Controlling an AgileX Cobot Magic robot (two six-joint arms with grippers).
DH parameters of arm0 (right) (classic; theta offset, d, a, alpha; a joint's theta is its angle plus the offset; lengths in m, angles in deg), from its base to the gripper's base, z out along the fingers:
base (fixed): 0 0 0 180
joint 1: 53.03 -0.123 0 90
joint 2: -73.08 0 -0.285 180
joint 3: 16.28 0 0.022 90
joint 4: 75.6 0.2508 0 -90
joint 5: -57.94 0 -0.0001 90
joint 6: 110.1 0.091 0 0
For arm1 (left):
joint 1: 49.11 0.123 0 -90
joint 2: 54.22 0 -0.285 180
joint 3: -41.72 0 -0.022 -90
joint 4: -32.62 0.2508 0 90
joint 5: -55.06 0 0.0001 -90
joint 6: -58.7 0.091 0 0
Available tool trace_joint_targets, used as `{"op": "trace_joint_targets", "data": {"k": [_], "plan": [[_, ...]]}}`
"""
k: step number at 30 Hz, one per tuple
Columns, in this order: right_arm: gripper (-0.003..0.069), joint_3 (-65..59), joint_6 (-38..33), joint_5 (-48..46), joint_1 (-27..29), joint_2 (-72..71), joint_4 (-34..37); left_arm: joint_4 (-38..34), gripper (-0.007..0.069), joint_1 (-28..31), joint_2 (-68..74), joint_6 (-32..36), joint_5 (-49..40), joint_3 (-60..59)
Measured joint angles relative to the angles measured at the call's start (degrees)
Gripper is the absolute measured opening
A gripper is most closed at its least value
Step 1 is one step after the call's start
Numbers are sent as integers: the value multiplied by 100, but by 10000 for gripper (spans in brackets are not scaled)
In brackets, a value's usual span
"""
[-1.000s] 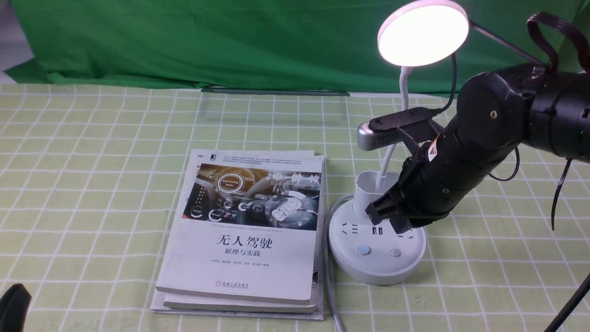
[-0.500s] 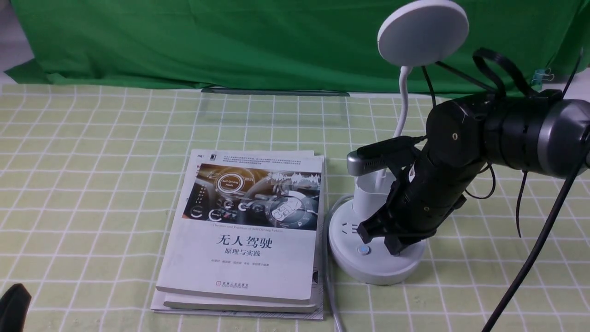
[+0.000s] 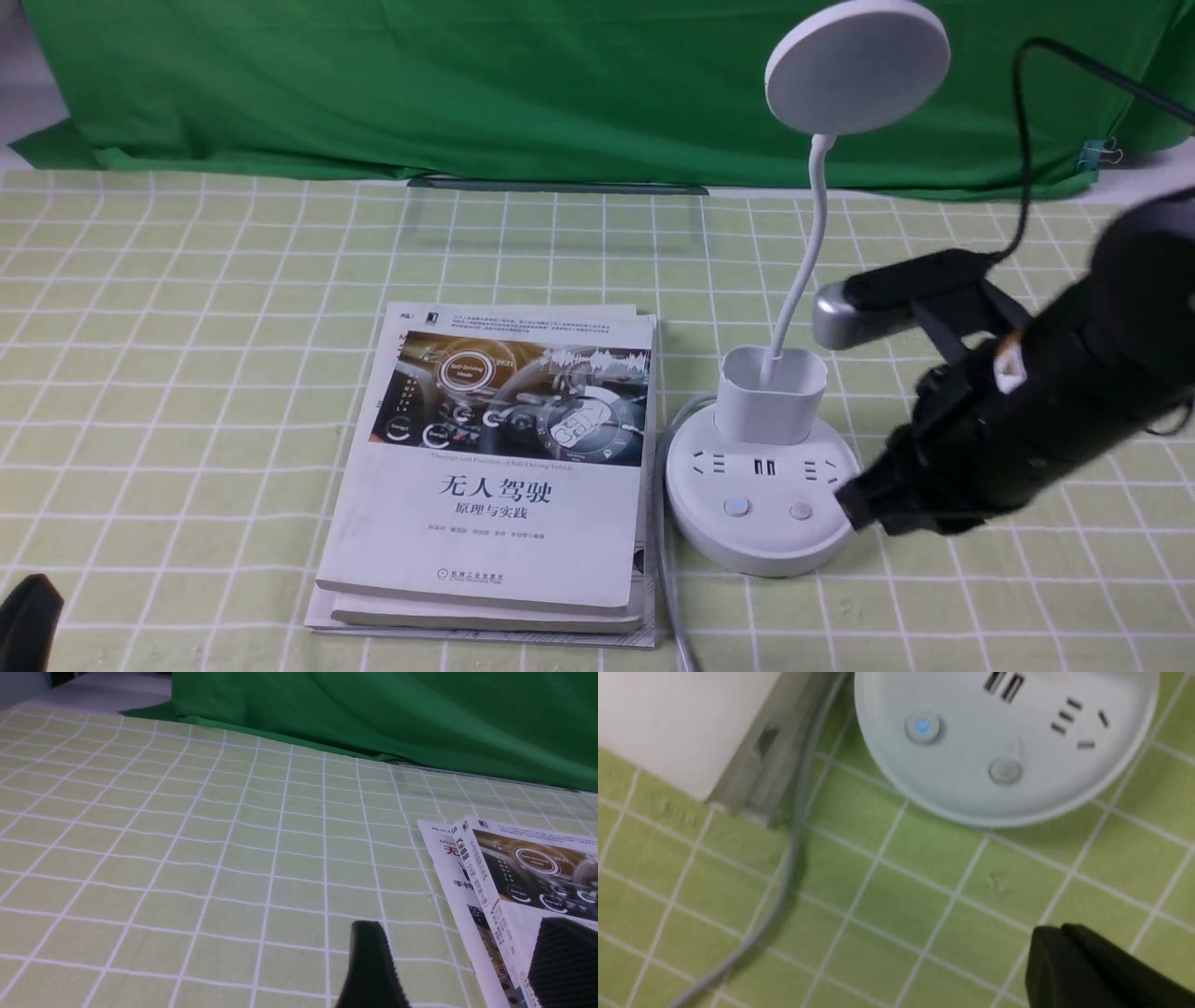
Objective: Turn off the desk lamp on the green coffee tablecloth by hand.
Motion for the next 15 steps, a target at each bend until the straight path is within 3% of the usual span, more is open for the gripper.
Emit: {"op": "trace_joint_targets", "data": {"k": [6, 15], "plan": [[49, -732, 42, -126, 0, -1337, 0, 0, 410, 0, 0, 0, 0, 0], [57, -773, 60, 325, 0, -2293, 0, 0, 410, 0, 0, 0, 0, 0]]}}
